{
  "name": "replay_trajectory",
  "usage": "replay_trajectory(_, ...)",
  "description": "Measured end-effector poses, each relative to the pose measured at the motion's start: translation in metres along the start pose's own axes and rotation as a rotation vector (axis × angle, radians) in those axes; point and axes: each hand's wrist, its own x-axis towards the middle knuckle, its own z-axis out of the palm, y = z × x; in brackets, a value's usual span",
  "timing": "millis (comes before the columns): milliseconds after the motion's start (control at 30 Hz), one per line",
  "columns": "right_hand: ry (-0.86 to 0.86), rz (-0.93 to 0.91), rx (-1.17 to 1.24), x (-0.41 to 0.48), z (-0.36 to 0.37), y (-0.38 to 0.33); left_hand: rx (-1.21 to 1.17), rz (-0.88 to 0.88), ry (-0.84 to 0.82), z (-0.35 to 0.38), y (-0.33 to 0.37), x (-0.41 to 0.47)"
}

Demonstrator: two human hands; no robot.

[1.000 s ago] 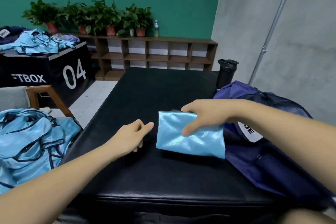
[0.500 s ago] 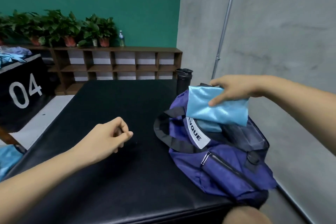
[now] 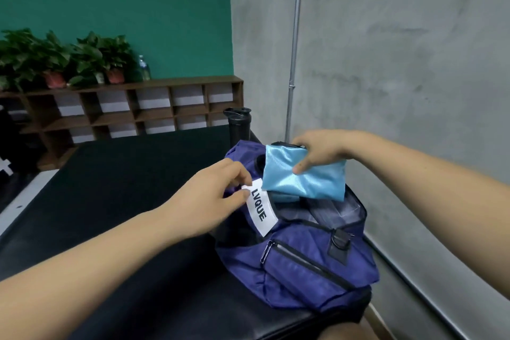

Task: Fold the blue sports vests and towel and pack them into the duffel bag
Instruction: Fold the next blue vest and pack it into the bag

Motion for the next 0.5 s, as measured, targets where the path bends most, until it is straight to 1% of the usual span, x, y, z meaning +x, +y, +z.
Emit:
replay_trajectory(133, -0.008, 0.047, -0.057, 0.006, 0.001, 0.002, 0.225, 0.234, -0.133, 0.031, 0.009, 0.03)
replay_trajectory(267, 0.04, 0.114, -0.072, 0.007, -0.004, 0.008, 0.41, 0.305, -0.315, 0.055, 0.018, 0.044)
replay_trajectory(367, -0.052, 0.129, -0.073, 0.002, -0.005, 0.01, 0.528, 0.301, -0.354, 0.058, 0.013, 0.045)
replay_trajectory(400, -0.106, 0.12, -0.034, 0.0, -0.004, 0.01, 0.557, 0.299, -0.338, 0.056, 0.011, 0.043)
replay_trajectory(500, -0.266, 0.098, 0.189, -0.003, 0.004, 0.005, 0.608, 0.302, -0.288, 0.043, 0.004, 0.031)
